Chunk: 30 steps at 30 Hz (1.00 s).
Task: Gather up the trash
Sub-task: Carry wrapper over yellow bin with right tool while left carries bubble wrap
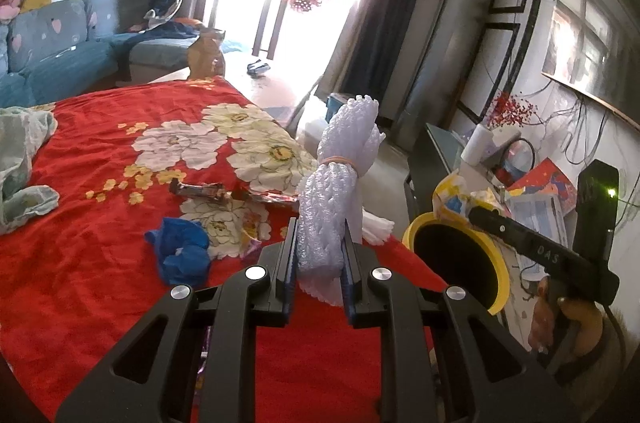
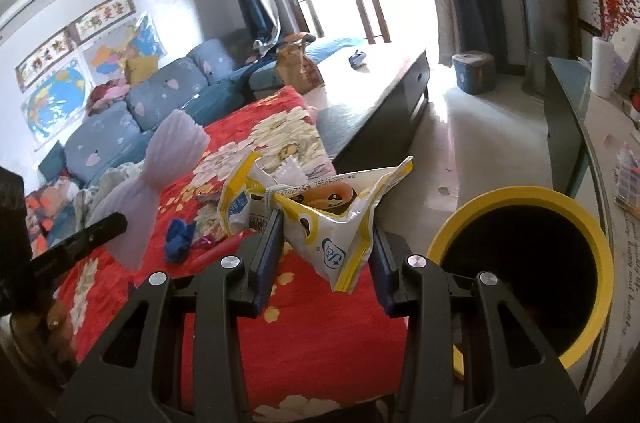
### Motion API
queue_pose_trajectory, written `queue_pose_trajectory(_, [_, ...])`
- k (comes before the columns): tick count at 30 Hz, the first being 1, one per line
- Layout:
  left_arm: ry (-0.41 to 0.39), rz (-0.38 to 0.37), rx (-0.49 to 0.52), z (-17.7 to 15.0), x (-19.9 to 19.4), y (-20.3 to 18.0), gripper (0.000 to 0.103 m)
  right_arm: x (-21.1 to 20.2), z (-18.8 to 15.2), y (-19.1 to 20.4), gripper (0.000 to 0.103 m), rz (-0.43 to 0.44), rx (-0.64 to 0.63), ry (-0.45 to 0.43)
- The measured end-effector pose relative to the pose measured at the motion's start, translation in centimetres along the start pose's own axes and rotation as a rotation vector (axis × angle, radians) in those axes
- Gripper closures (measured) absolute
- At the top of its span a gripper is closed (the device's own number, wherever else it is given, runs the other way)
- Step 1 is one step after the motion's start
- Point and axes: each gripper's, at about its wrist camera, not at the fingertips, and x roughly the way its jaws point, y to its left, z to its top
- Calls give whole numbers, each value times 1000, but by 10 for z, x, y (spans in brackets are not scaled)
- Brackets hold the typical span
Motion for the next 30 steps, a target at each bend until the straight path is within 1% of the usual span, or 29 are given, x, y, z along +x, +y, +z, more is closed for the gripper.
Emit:
queue_pose_trajectory(11, [20, -23, 39, -4, 7, -16, 85, -8, 1, -15, 70, -39, 50, -26])
queue_pose_trajectory(30, [68, -70, 120, -15, 25, -54, 85, -22, 2, -62, 70, -134, 169, -60])
